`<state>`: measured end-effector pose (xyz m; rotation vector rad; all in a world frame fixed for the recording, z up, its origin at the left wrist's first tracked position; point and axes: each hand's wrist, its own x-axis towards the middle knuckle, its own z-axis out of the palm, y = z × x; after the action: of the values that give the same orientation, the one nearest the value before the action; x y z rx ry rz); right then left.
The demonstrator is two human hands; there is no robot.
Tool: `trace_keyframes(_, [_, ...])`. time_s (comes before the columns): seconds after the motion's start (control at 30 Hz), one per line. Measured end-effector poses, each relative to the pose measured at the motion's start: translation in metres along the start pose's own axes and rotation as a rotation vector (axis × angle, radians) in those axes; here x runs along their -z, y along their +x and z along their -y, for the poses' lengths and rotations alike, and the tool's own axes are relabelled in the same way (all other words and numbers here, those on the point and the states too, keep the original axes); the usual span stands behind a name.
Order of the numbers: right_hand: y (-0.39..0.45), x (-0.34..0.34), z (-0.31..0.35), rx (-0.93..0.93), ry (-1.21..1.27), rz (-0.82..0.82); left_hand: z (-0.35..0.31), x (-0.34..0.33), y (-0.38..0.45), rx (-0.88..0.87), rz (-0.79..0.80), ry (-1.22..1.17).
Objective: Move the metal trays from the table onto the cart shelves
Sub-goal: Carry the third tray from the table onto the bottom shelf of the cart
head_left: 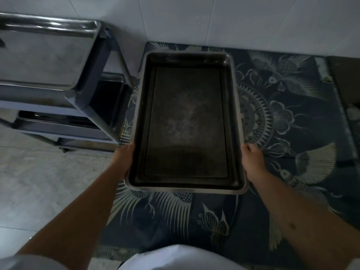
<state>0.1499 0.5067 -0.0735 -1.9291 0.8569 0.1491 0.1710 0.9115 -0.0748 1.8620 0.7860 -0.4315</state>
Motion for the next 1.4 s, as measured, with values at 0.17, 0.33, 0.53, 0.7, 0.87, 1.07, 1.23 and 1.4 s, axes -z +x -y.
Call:
trace_keyframes(0.17, [-0.015,0.006,-0.003,0.042,0.018,-0.041,0.001,0.006,-0.019,-0.127,-0.109,0.045])
trace_keyframes(0.33, [-0.039,0.018,-0.003,0.084,0.077,-0.017,0.012,0.024,-0.056,-0.124,-0.101,-0.026])
trace_keyframes(0.53, [-0.067,0.017,0.024,0.221,0.066,0.023,0.031,0.060,-0.097,-0.176,-0.188,-0.096])
trace_keyframes(0.7, [-0.098,-0.004,0.062,0.300,0.052,0.094,0.045,0.104,-0.130,-0.225,-0.328,-0.131])
trace_keyframes(0.87, [-0.145,-0.041,0.100,0.390,0.033,0.186,0.078,0.165,-0.160,-0.213,-0.430,-0.205])
trace_keyframes(1.07, [-0.229,-0.116,0.121,0.448,0.032,0.307,0.152,0.259,-0.203,-0.182,-0.537,-0.306])
trace_keyframes(1.23, [-0.316,-0.206,0.117,0.495,-0.036,0.425,0.241,0.346,-0.247,-0.085,-0.709,-0.284])
trace_keyframes(1.4, [-0.408,-0.301,0.107,0.529,-0.114,0.574,0.334,0.419,-0.295,0.026,-0.832,-0.301])
